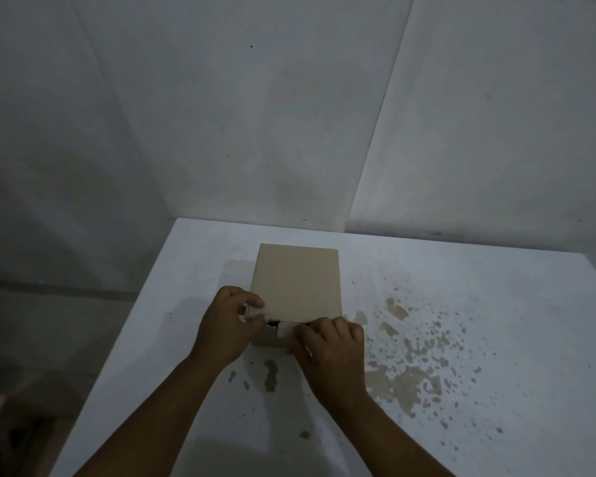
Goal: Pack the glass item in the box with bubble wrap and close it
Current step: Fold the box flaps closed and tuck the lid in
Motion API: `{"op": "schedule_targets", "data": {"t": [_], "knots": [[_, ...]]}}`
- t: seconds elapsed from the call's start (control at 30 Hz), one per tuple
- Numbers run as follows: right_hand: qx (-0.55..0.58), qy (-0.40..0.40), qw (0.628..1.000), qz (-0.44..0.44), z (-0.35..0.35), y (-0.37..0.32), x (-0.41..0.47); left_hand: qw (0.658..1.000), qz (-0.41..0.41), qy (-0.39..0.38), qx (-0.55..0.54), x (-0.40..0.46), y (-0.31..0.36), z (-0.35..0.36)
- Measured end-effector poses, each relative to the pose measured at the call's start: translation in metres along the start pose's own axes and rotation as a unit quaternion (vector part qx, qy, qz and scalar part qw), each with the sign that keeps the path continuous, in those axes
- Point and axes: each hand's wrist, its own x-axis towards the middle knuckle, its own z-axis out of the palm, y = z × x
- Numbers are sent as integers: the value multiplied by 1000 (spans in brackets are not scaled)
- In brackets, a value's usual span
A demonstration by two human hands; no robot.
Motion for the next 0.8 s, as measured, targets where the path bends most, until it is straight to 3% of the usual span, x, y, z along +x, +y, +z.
{"op": "schedule_targets", "data": {"t": [0.8], "knots": [[-3,-19,1000,8,2,0,10,1000,21,-13,16,3,-3,-2]]}}
